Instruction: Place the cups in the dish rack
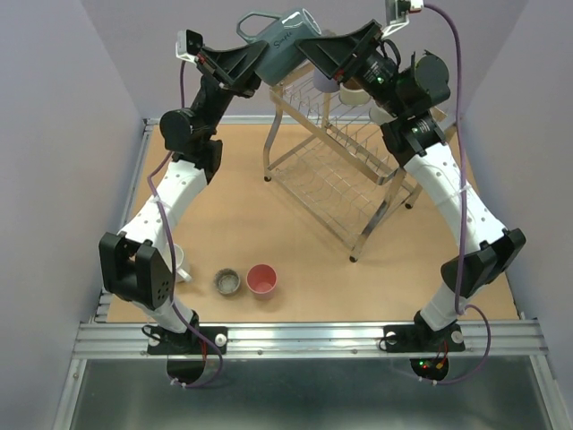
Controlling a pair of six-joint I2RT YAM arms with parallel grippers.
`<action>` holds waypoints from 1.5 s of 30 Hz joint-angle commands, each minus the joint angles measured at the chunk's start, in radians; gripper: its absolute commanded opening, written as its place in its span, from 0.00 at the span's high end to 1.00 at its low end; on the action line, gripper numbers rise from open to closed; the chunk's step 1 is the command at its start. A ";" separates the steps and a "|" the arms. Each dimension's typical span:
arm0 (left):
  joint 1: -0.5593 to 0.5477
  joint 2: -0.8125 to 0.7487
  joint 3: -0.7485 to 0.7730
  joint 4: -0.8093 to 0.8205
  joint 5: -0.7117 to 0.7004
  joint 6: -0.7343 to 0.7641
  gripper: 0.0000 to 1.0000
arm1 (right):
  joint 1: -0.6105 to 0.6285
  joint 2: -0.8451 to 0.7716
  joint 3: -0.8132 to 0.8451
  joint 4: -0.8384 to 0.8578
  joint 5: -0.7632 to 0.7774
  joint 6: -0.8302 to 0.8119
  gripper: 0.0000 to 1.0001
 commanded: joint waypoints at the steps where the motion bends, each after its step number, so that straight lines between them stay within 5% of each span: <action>1: -0.007 -0.097 0.022 0.276 -0.037 -0.036 1.00 | 0.009 0.003 0.059 0.013 0.040 -0.046 0.00; 18: -0.102 -0.065 -0.012 0.307 -0.096 -0.005 1.00 | 0.038 0.075 0.146 0.026 0.037 -0.040 0.02; 22: -0.116 -0.086 -0.047 0.275 -0.107 0.019 1.00 | 0.041 0.082 0.151 0.020 0.053 -0.031 0.23; 27: -0.119 -0.113 -0.098 0.275 -0.126 0.018 1.00 | 0.053 0.068 0.120 0.024 0.070 -0.036 0.88; 29: -0.119 -0.131 -0.133 0.267 -0.147 0.013 1.00 | 0.053 0.051 0.094 0.029 0.080 -0.048 1.00; 31: -0.118 -0.146 -0.181 0.270 -0.164 0.012 1.00 | 0.052 0.039 0.079 0.033 0.086 -0.054 1.00; 37: -0.106 -0.200 -0.271 0.246 -0.161 0.021 0.60 | 0.053 0.006 0.088 -0.048 0.155 -0.129 1.00; 45: -0.026 -0.353 -0.477 0.081 -0.115 0.073 0.32 | 0.043 -0.004 0.145 -0.198 0.267 -0.253 0.99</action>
